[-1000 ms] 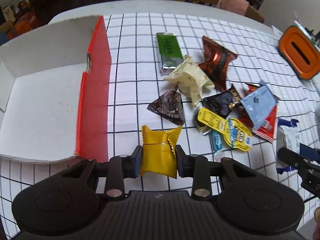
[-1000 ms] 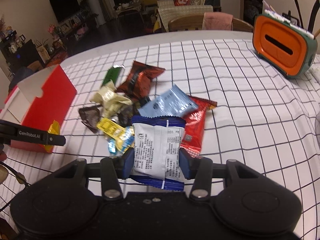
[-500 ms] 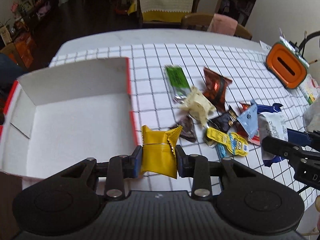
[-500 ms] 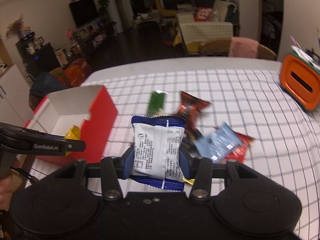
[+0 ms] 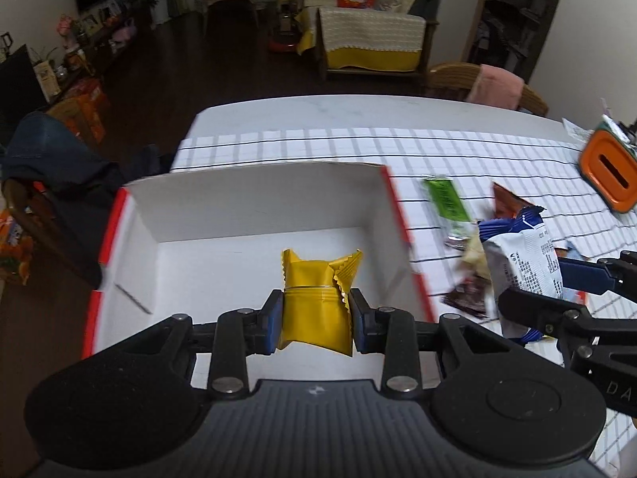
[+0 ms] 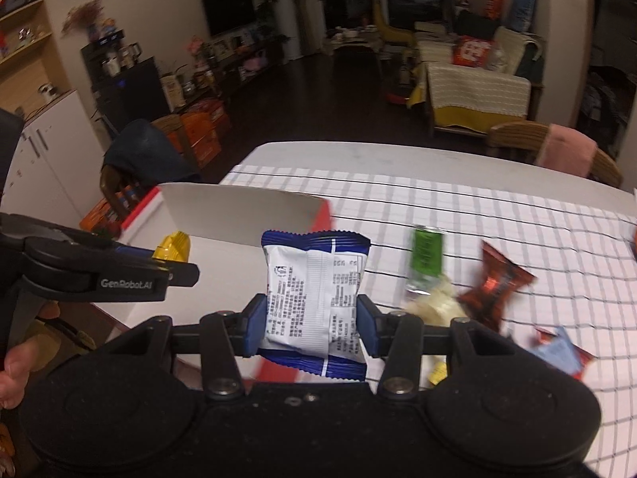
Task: Organize snacks
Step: 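Carry both snacks over the red box and open both tools to drop them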
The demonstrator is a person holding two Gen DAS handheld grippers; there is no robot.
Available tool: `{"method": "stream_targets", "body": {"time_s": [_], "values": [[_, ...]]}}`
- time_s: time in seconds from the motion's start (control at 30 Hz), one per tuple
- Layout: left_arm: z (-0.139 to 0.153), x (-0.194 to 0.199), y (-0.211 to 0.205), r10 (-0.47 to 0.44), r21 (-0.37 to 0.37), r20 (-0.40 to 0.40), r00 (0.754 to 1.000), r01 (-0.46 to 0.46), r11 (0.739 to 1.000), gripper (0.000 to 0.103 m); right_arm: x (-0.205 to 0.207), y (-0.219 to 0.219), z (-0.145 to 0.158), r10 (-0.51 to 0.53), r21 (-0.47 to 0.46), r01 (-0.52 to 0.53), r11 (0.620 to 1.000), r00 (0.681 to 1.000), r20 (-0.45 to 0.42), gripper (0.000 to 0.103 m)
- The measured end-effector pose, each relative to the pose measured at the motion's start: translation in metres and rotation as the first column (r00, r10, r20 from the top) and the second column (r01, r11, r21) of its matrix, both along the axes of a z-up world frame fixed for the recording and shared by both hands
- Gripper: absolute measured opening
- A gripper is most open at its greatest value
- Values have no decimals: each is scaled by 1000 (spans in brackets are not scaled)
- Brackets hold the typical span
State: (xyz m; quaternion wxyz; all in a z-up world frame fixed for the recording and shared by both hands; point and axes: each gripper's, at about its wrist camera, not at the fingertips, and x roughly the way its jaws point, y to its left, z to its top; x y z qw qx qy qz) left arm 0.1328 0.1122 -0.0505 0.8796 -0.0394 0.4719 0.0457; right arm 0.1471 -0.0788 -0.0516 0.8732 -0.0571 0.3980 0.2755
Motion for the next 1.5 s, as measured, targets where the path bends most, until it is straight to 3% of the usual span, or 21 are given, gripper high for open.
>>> {"method": "stream_targets", "body": {"time_s": [0.33,0.63,1.0,1.5], "values": [[-23,12,68,58,43,-69,996,-55,998,33,21,80,-24,76,-51,-80,996,994,-73,46],[-57,20,92,47,54,-168,985,-38,998,33,37,128,-69,107,-129,-132,983,978,-180,46],[-87,24,83,-3,77,-253,968,23,997,34,40,148,-103,117,-223,-171,960,964,-237,46],[-100,22,86,8,56,-295,955,9,998,36,41,151,-106,116,-247,-178,953,963,-245,47]]}}
